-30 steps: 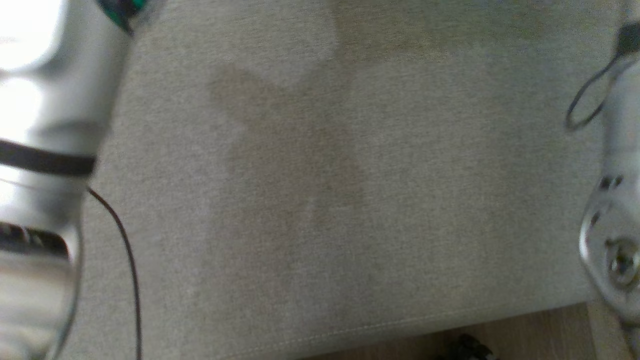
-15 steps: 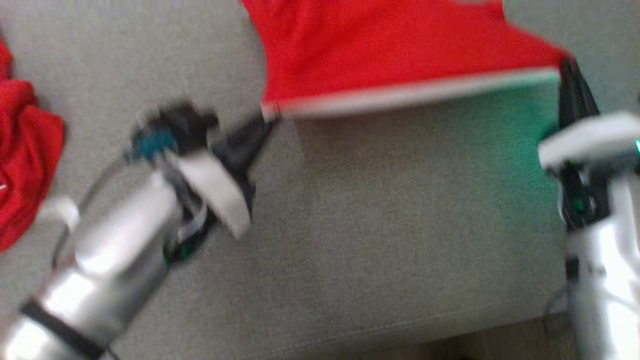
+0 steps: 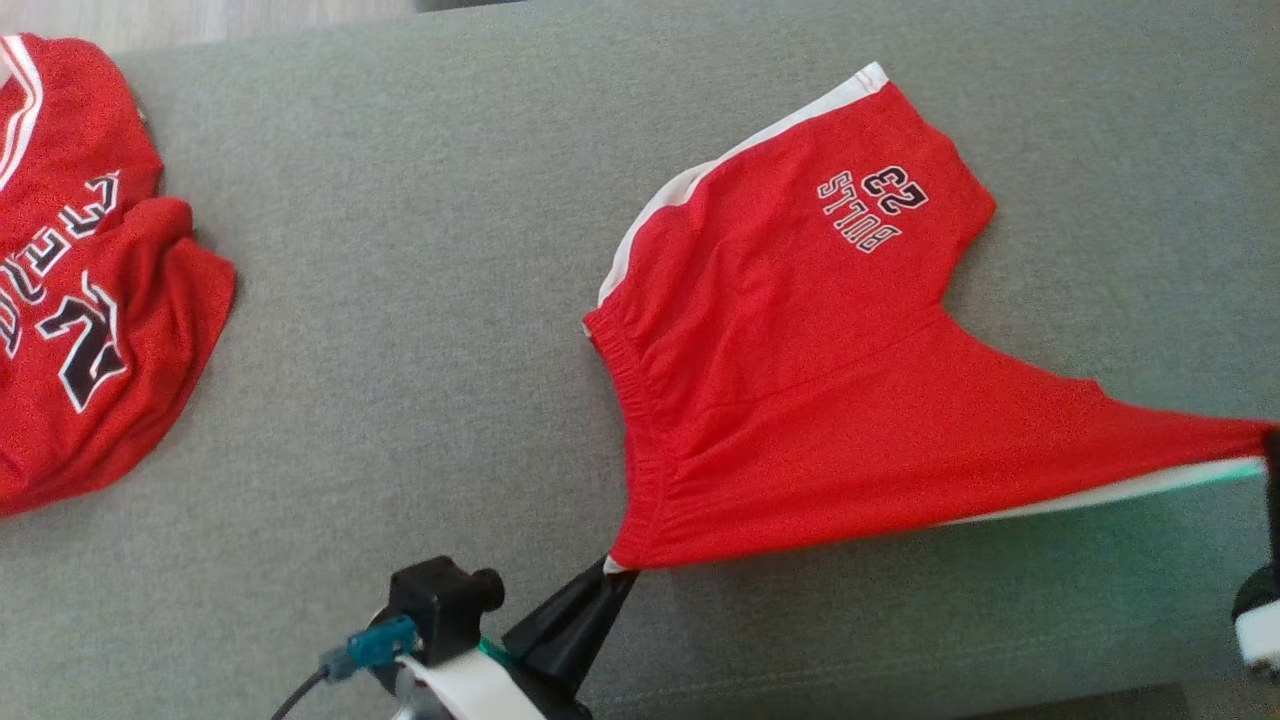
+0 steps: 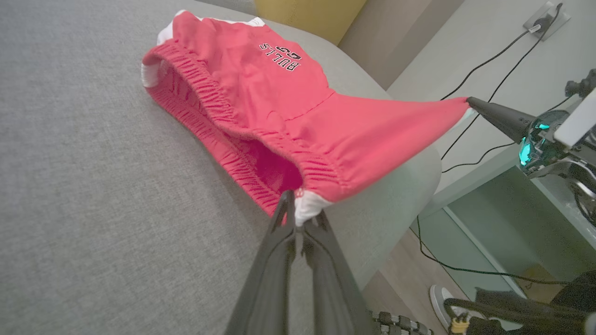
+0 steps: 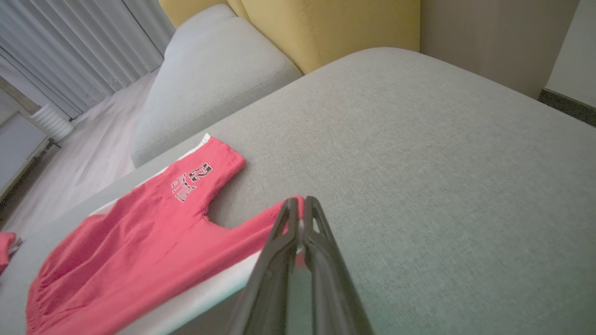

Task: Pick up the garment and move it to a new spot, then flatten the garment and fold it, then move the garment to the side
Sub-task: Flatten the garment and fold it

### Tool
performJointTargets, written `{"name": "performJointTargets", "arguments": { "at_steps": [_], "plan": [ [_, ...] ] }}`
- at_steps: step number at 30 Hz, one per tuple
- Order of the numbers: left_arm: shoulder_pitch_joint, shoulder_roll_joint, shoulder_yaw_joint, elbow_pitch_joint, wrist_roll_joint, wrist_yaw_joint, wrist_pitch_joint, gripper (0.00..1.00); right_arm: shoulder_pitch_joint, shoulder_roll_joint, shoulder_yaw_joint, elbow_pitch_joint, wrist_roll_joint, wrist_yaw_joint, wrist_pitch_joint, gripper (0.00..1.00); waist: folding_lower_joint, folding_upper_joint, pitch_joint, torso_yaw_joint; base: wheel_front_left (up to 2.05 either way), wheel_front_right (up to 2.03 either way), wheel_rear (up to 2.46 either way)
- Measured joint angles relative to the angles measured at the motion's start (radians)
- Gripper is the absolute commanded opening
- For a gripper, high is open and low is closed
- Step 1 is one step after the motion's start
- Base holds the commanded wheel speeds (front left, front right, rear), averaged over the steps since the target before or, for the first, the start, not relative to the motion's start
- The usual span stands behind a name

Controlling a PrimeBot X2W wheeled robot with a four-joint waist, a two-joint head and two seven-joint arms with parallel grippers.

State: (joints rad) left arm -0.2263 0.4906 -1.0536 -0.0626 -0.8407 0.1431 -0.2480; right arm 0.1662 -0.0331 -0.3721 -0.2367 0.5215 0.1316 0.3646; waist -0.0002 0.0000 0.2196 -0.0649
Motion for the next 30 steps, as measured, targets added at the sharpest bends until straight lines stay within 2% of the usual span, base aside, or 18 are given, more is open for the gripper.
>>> {"name": "performJointTargets", "arguments": {
  "at_steps": [3,8,10,18,24,30],
  "plan": [
    [0.008,0.004,0.003,-0.051,-0.005,0.025,0.001,0.00,-0.022,0.001,-0.013,-0.023,0.027,0.000,0.019,0.00,0.0000,0.0000,0.008,0.010,0.00,0.00,0.00],
    [-0.067,-0.022,0.035,-0.103,-0.059,0.020,0.053,0.00,-0.153,0.000,0.006,-0.020,-0.012,0.000,0.068,0.00,0.0000,0.0000,0.029,0.047,0.00,0.00,0.00],
    [-0.104,-0.034,0.051,-0.114,-0.082,0.015,0.076,0.00,-0.233,-0.001,0.031,-0.007,-0.063,0.000,0.093,0.00,0.0000,0.0000,0.049,0.061,0.00,0.00,0.00],
    [-0.258,-0.118,0.091,-0.120,-0.156,0.003,0.181,0.00,-0.592,-0.030,0.103,0.178,-0.197,0.000,0.200,0.00,0.0001,0.0000,0.139,0.129,0.00,0.00,0.00],
    [-0.373,-0.202,0.103,-0.002,-0.174,-0.002,0.219,0.00,-0.794,-0.101,0.108,0.348,-0.267,0.000,0.216,0.00,0.0003,0.0000,0.195,0.199,0.00,0.00,0.00],
    [-0.468,-0.296,0.127,0.183,-0.200,-0.025,0.229,0.00,-0.879,-0.134,0.101,0.515,-0.334,0.000,0.177,0.00,0.0004,0.0000,0.236,0.251,0.00,0.00,0.00]
  ]
}}
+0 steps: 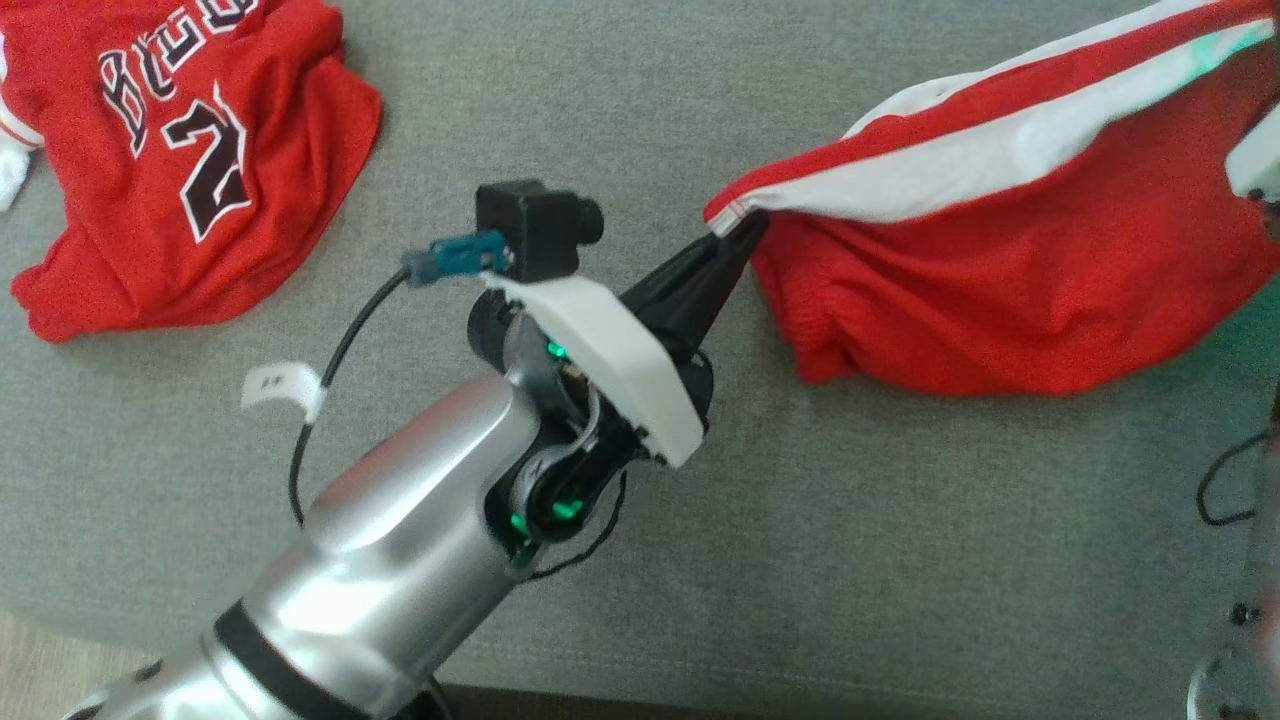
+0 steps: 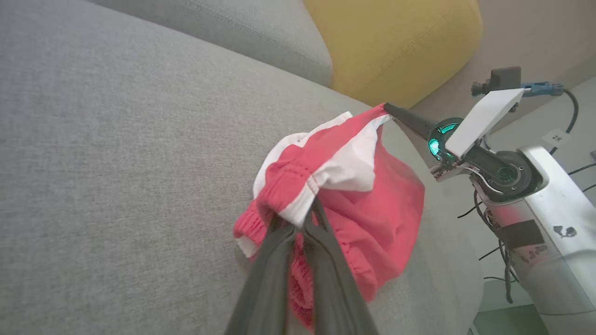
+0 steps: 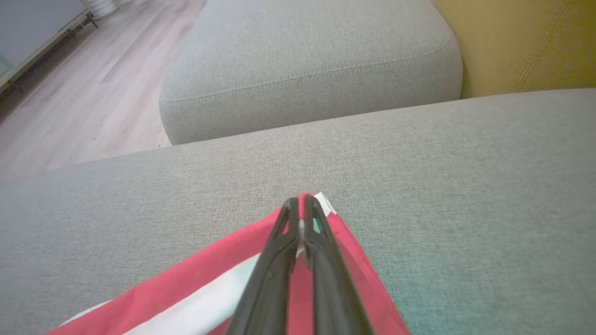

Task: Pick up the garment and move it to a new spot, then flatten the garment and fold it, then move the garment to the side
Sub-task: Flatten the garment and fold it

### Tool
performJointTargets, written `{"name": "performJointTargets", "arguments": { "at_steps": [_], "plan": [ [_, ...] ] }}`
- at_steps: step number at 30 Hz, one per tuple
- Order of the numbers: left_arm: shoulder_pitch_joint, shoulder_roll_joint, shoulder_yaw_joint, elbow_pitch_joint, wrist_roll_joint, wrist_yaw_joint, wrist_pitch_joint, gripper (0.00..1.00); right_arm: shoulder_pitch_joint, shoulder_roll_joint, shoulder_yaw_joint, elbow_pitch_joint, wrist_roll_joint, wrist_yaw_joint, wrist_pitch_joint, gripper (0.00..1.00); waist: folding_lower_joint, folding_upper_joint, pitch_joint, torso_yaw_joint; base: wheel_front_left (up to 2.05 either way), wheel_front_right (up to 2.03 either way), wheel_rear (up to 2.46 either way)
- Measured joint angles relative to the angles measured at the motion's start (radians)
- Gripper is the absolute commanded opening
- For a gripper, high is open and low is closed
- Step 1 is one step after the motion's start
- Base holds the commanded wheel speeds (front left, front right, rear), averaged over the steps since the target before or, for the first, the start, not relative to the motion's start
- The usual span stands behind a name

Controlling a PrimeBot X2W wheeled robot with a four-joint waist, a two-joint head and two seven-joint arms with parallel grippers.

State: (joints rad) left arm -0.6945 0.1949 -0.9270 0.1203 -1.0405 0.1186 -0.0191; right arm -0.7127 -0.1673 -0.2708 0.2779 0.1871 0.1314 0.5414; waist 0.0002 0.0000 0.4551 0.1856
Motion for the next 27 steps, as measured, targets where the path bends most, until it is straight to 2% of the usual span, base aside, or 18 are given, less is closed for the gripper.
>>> {"name": "performJointTargets", "arguments": {
  "at_steps": [5,12,13,14,15,16,20,23,27],
  "plan": [
    [-0.051,-0.049,0.001,0.119,-0.010,-0.039,0.004,0.00,-0.054,-0.002,0.005,0.096,-0.039,0.000,-0.052,0.00,0.0000,0.0000,0.021,0.007,0.00,0.00,0.00],
    [-0.077,-0.077,0.000,0.218,-0.009,-0.059,-0.011,0.00,-0.083,-0.010,0.031,0.182,-0.071,0.000,-0.119,0.00,-0.0001,0.0000,0.026,-0.001,0.00,0.00,0.00],
    [-0.077,-0.078,0.000,0.230,-0.009,-0.065,-0.015,0.03,-0.083,-0.011,0.034,0.192,-0.072,0.000,-0.129,0.00,-0.0002,0.0000,0.026,-0.001,0.00,0.00,0.00],
    [-0.077,-0.078,0.001,0.241,-0.010,-0.066,-0.019,0.20,-0.084,-0.015,0.042,0.204,-0.073,0.000,-0.132,0.41,-0.0002,0.0000,0.024,-0.002,0.00,0.00,0.00],
    [-0.077,-0.079,0.000,0.260,-0.009,-0.067,-0.022,0.89,-0.084,-0.026,0.050,0.225,-0.073,0.000,-0.141,1.00,-0.0001,0.0000,0.020,-0.004,0.00,0.00,0.00],
    [-0.077,-0.078,-0.002,0.268,-0.002,-0.066,-0.030,1.00,-0.085,-0.029,0.052,0.230,-0.073,0.000,-0.156,1.00,-0.0002,0.0000,0.019,-0.005,0.00,0.00,0.00],
    [-0.077,-0.066,-0.007,0.280,0.040,-0.050,-0.060,1.00,-0.085,-0.048,0.088,0.231,-0.074,0.000,-0.183,1.00,-0.0001,0.0000,0.012,-0.010,0.00,0.00,0.00],
    [-0.072,-0.025,-0.030,0.272,0.097,-0.018,-0.100,1.00,-0.082,-0.079,0.169,0.216,-0.077,0.000,-0.184,1.00,-0.0002,0.0000,-0.003,-0.019,0.00,0.00,0.00],
    [-0.022,0.034,-0.028,0.200,0.165,0.049,-0.187,1.00,-0.061,-0.168,0.302,0.178,-0.090,0.000,-0.133,1.00,-0.0002,0.0000,-0.027,-0.031,0.00,0.00,0.00]
  ]
}}
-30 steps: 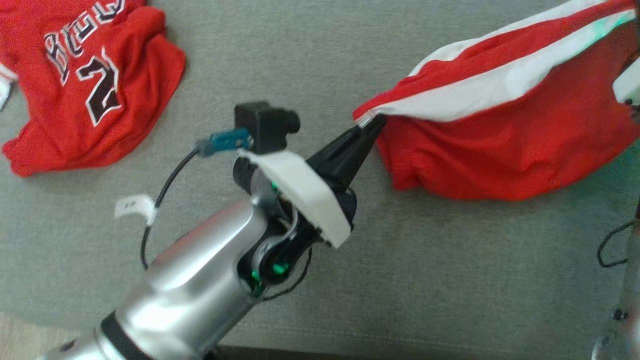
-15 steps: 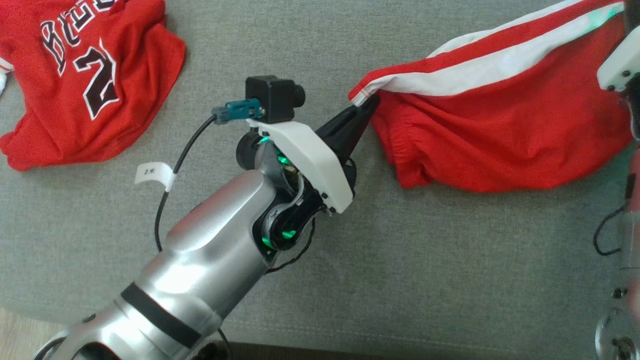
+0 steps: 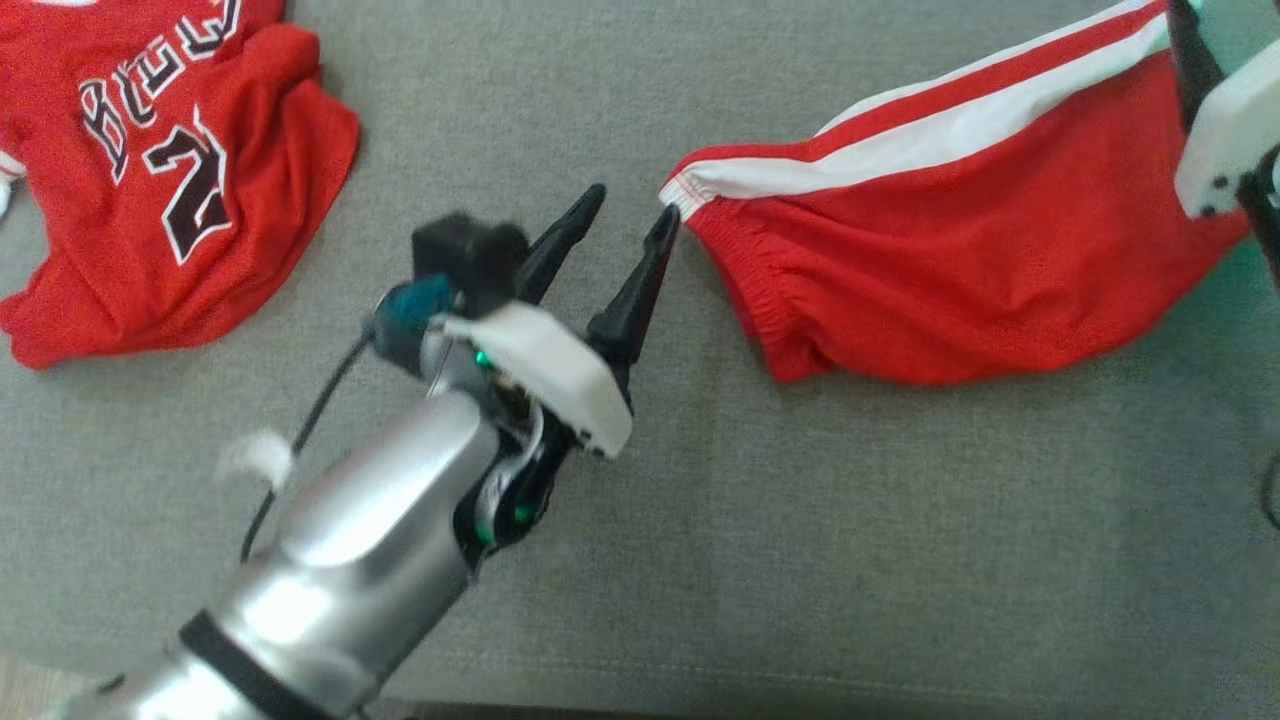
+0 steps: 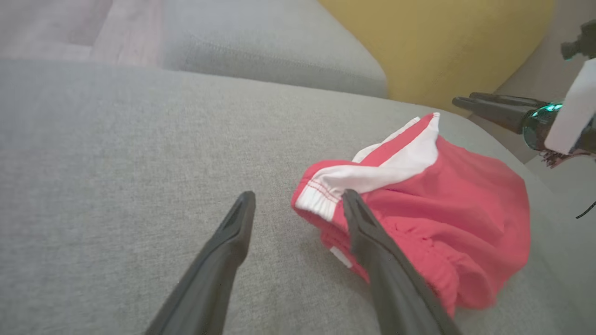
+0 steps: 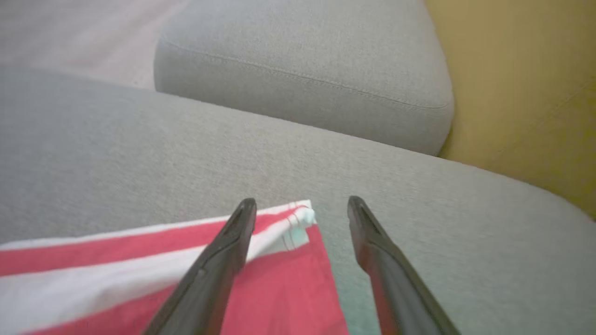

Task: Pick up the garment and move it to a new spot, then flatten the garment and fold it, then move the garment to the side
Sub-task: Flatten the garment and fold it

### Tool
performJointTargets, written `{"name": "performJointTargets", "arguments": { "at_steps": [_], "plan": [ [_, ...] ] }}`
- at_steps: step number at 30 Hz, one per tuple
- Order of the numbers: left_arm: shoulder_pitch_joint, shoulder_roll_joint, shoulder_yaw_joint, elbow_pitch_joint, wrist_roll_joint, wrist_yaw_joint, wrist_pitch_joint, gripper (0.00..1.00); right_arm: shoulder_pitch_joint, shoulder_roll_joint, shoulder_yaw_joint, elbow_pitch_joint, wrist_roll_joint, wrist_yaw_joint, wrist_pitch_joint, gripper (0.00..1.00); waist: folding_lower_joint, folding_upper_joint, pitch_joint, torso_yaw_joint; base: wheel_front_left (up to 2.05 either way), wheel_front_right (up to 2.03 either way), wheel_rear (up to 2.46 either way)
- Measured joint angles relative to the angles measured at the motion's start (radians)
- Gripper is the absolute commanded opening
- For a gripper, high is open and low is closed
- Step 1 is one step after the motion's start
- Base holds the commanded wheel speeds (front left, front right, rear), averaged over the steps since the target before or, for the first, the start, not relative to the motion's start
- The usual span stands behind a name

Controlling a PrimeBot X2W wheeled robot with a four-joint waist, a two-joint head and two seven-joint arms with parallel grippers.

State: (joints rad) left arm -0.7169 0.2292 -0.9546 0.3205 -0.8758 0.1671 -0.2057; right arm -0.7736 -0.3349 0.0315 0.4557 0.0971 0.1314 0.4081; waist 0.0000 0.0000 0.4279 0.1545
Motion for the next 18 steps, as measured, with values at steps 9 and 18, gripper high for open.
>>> {"name": "performJointTargets", "arguments": {
  "at_steps": [9,18],
  "plan": [
    [0.211,0.033,0.137,-0.300,0.263,0.138,-0.045,1.00,0.051,-0.123,0.095,-0.058,0.069,0.000,0.180,1.00,-0.0001,0.0000,-0.005,0.008,0.00,0.00,0.00],
    [0.343,-0.031,0.279,-0.345,0.478,0.070,-0.051,1.00,0.057,-0.143,0.041,0.005,0.074,0.000,0.255,1.00,0.0000,0.0000,0.036,0.063,0.00,0.00,0.00]
  ]
}}
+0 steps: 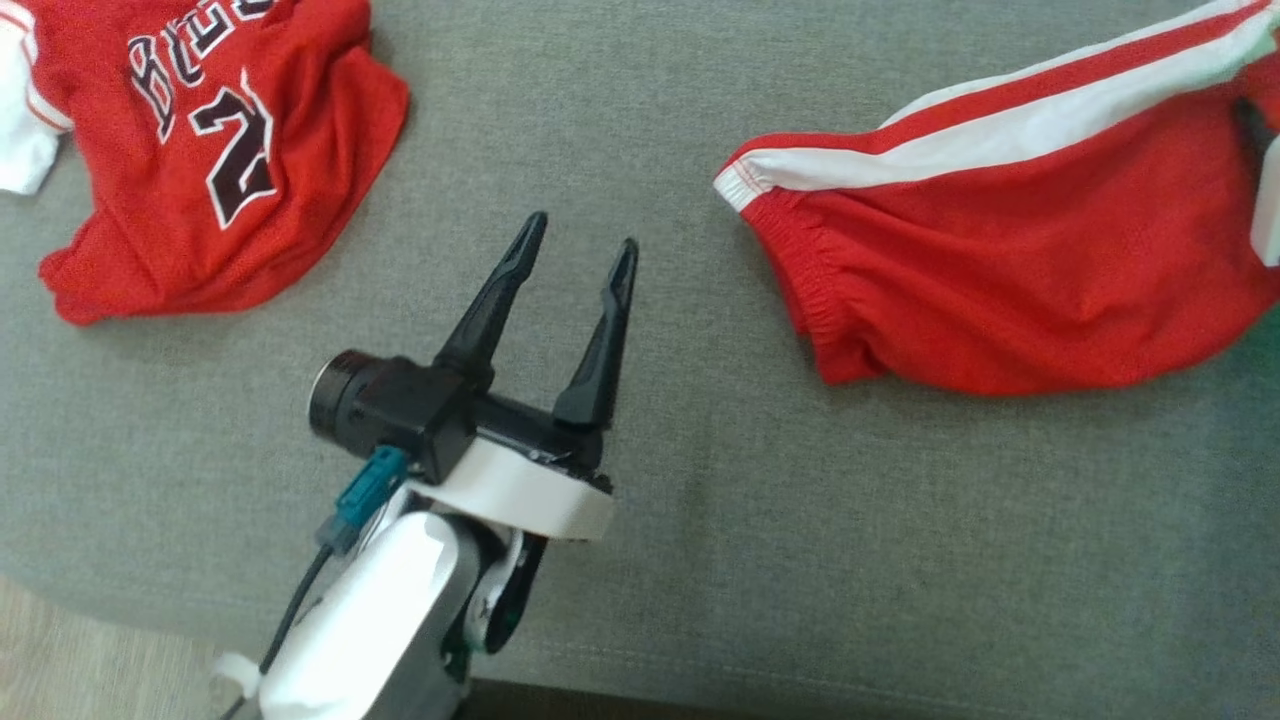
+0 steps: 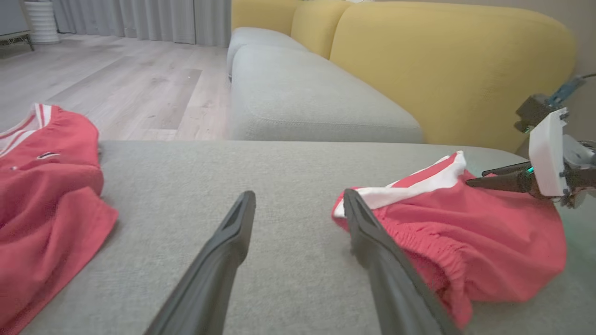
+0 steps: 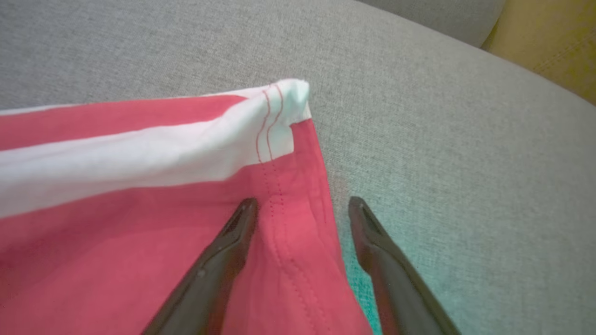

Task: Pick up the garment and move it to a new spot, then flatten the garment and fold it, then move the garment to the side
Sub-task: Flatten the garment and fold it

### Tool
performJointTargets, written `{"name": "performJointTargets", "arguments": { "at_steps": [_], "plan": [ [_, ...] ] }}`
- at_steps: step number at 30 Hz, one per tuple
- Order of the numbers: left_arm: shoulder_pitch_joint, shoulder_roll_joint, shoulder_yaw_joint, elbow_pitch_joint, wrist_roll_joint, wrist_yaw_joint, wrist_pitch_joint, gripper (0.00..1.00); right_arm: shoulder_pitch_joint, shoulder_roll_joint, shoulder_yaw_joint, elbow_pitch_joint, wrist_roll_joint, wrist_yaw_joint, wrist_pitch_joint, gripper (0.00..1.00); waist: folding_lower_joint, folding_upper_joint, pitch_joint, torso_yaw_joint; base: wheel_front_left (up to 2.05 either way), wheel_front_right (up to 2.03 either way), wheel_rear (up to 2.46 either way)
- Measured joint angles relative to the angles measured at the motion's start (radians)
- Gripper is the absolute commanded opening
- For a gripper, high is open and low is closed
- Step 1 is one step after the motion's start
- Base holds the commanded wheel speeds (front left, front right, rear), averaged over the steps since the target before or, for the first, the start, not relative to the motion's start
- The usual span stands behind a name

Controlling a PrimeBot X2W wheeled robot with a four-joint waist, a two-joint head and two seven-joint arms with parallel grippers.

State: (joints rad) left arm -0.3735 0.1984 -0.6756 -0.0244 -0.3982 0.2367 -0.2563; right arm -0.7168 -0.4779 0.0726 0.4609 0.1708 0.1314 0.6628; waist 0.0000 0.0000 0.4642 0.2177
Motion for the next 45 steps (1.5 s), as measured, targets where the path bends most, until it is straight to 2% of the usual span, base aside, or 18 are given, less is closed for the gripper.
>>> {"name": "performJointTargets", "arguments": {
  "at_steps": [2,3,4,12,18,26,33,35,37,42,43,45],
  "plan": [
    [0.026,-0.015,0.036,0.007,0.018,-0.023,0.000,1.00,0.000,0.004,-0.016,0.007,0.025,0.000,0.015,1.00,0.0000,0.0000,-0.002,0.004,0.00,0.00,0.00],
    [0.036,-0.019,0.053,0.012,0.025,-0.034,0.000,1.00,0.000,0.012,-0.023,0.013,0.043,0.000,0.026,0.35,0.0000,0.0000,-0.005,0.003,0.00,0.00,0.00],
    [0.047,-0.024,0.070,0.016,0.034,-0.046,0.000,1.00,0.001,0.021,-0.033,0.018,0.060,0.000,0.031,0.00,0.0000,0.0000,-0.008,0.001,0.00,0.00,0.00],
    [0.135,-0.073,0.172,0.054,0.089,-0.132,0.000,1.00,0.088,0.093,-0.111,0.026,0.156,0.000,0.002,0.00,0.0000,0.0000,-0.064,-0.044,0.00,0.00,0.00],
    [0.227,-0.081,0.255,0.059,0.117,-0.170,0.000,1.00,0.185,0.119,-0.181,0.006,0.192,0.000,-0.040,0.00,0.0000,0.0000,-0.120,-0.101,0.00,0.00,0.00],
    [0.335,-0.090,0.341,0.059,0.160,-0.216,0.000,1.00,0.317,0.116,-0.324,0.008,0.179,0.000,-0.112,0.00,-0.0001,0.0001,-0.188,-0.143,0.00,0.00,0.00],
    [0.353,-0.118,0.371,0.059,0.180,-0.247,0.000,1.00,0.316,0.068,-0.413,-0.033,0.108,0.000,-0.152,0.00,0.0000,0.0000,-0.200,-0.116,0.00,0.00,0.00],
    [0.353,-0.125,0.372,0.061,0.181,-0.255,0.000,1.00,0.311,0.063,-0.396,-0.068,0.091,0.000,-0.152,0.00,0.0000,0.0000,-0.201,-0.106,0.00,0.00,0.00],
    [0.354,-0.136,0.371,0.064,0.184,-0.260,0.000,1.00,0.300,0.064,-0.337,-0.118,0.089,0.000,-0.140,0.00,0.0000,0.0000,-0.203,-0.096,0.00,0.00,0.00],
    [0.370,-0.142,0.371,0.068,0.184,-0.265,0.000,1.00,0.289,0.109,-0.067,-0.264,0.133,0.000,-0.075,0.00,-0.0001,0.0000,-0.204,-0.077,0.00,0.00,0.00],
    [0.370,-0.142,0.371,0.068,0.184,-0.265,0.000,1.00,0.289,0.109,-0.067,-0.264,0.133,0.000,-0.075,0.00,-0.0001,0.0000,-0.204,-0.077,0.00,0.00,0.00],
    [0.372,-0.142,0.368,0.077,0.184,-0.268,0.000,1.00,0.290,0.133,0.030,-0.289,0.153,0.000,-0.057,0.00,-0.0001,0.0000,-0.203,-0.070,0.00,0.00,0.00]
  ]
}}
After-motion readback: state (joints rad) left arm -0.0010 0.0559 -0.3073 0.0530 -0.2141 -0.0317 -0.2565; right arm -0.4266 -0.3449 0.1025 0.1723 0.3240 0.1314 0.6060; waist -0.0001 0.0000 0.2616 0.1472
